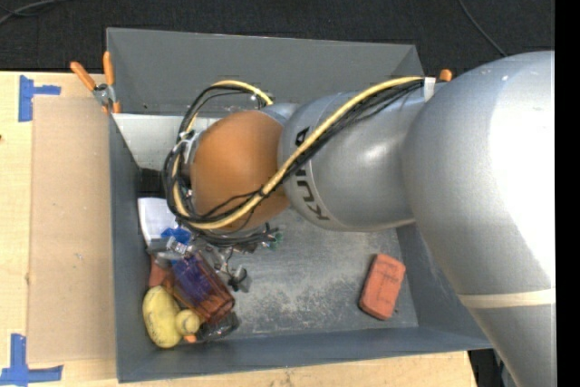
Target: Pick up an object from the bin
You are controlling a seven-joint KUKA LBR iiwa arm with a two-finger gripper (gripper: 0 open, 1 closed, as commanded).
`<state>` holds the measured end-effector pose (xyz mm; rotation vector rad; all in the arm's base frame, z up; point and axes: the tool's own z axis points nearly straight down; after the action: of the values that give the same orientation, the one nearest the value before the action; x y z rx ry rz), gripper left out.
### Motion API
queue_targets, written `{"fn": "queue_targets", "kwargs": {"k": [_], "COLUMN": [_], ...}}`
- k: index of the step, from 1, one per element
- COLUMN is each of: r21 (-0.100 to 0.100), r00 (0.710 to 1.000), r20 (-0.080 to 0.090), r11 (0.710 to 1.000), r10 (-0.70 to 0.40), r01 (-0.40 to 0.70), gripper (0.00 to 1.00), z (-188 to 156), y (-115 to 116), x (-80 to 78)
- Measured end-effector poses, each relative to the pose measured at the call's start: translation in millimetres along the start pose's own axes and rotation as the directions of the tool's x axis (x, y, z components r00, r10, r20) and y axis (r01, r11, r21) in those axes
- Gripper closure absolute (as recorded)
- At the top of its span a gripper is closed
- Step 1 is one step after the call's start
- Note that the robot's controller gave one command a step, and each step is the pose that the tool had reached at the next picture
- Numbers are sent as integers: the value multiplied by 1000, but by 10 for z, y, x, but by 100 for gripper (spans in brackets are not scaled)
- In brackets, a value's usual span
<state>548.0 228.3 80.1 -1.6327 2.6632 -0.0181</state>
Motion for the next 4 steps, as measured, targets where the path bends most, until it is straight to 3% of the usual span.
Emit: {"fn": "queue_targets", "kwargs": {"k": [1, 2, 3, 4], "r21": [-17, -9, -10, -7], "r00": [989, 967, 961, 960], "r20": [-12, -5, -11, 2], "r11": [989, 967, 961, 960], "r10": [-146, -254, -277, -279], "r01": [145, 254, 277, 279], "gripper": [0, 100, 100, 100], "z": [-100, -161, -106, -211], "y": [19, -4, -18, -4], "x": [50, -136, -191, -125]}}
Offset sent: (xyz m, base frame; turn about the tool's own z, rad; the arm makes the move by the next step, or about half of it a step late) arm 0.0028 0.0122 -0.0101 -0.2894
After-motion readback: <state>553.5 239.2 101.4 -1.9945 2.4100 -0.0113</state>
